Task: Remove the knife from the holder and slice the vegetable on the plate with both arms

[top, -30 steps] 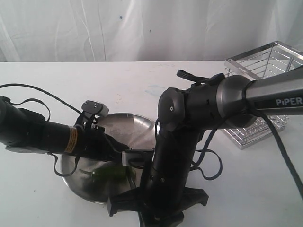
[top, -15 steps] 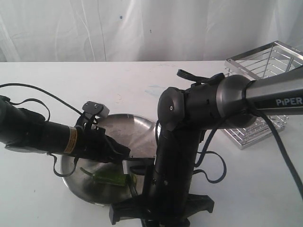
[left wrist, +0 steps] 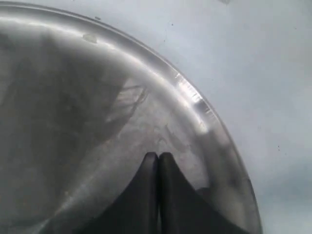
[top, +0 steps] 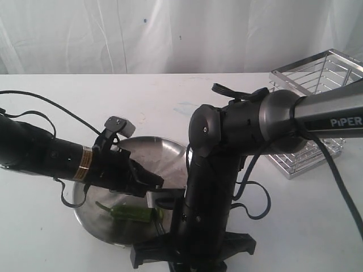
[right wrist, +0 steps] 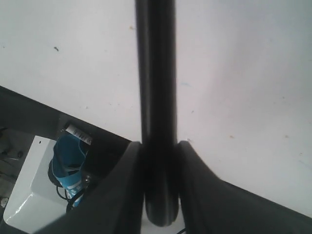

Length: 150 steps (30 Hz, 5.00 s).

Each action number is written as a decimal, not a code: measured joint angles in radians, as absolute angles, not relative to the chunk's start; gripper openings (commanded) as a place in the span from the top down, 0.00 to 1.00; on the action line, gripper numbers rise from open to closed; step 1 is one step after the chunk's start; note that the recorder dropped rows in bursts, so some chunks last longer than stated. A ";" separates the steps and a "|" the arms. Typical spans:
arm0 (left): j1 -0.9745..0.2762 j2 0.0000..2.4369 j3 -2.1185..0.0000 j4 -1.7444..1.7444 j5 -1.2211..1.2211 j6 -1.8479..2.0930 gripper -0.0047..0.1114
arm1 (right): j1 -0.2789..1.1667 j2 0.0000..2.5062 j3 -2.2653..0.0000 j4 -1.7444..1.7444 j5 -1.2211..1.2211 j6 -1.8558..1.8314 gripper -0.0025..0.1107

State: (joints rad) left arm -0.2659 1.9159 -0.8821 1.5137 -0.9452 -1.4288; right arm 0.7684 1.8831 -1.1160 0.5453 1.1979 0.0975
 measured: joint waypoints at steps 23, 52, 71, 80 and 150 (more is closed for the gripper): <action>-0.368 1.892 -0.843 1.553 -0.663 -1.423 0.96 | 0.768 1.883 -1.116 0.600 1.202 0.103 0.98; -0.374 1.634 -0.857 1.734 -0.549 -1.623 0.96 | 0.795 1.834 -1.116 0.572 1.215 0.226 0.98; -0.375 1.400 -0.769 1.734 -0.171 -1.719 0.96 | 0.680 1.808 -1.246 0.422 1.143 0.122 0.98; -0.349 1.494 -0.756 1.734 -0.549 -1.259 0.90 | 0.698 1.577 -1.162 0.225 1.111 0.120 0.98; -0.362 1.810 -0.886 1.615 -0.244 -1.038 0.96 | 0.533 1.520 -1.106 0.383 1.095 -0.166 0.98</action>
